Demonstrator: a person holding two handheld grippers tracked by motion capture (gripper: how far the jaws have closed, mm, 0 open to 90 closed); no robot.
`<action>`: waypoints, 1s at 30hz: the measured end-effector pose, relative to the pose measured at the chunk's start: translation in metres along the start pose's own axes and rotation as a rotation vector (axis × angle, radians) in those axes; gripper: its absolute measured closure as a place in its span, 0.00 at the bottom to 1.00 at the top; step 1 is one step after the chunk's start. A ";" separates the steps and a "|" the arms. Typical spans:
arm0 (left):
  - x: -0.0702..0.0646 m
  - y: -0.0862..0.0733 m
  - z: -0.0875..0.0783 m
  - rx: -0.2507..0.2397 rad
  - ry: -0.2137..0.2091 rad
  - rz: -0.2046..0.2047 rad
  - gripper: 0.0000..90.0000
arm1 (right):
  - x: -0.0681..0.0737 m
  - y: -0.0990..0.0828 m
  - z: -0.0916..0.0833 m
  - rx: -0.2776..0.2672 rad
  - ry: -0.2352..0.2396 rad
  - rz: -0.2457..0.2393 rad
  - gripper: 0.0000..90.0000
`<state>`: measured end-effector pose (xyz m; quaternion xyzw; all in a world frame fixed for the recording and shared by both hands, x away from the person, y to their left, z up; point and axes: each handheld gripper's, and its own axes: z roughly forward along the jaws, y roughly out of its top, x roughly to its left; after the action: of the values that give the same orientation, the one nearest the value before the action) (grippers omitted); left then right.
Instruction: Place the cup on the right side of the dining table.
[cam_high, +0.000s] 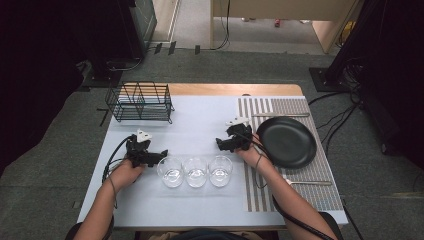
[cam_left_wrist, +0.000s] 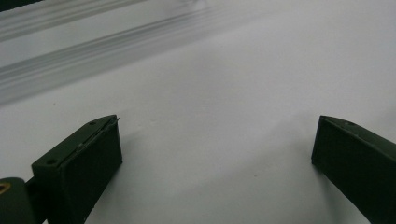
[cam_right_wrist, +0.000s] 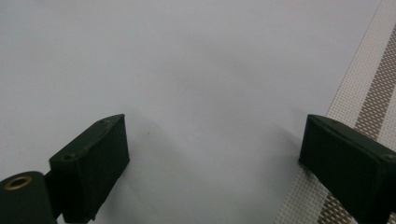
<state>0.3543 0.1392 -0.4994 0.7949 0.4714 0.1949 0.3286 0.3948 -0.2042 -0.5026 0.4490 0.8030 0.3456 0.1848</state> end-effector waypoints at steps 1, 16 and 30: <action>0.000 0.000 0.000 0.000 0.000 0.000 0.02 | 0.000 0.000 0.000 0.000 0.000 0.000 0.08; 0.000 0.000 0.000 0.000 0.001 0.000 0.02 | 0.002 0.000 0.000 0.005 -0.034 0.027 0.04; 0.000 0.000 0.000 0.001 -0.001 0.000 0.02 | 0.003 0.000 0.000 0.005 -0.035 0.029 0.04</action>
<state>0.3544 0.1393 -0.4993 0.7951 0.4715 0.1941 0.3284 0.3935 -0.2020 -0.5030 0.4670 0.7939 0.3384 0.1926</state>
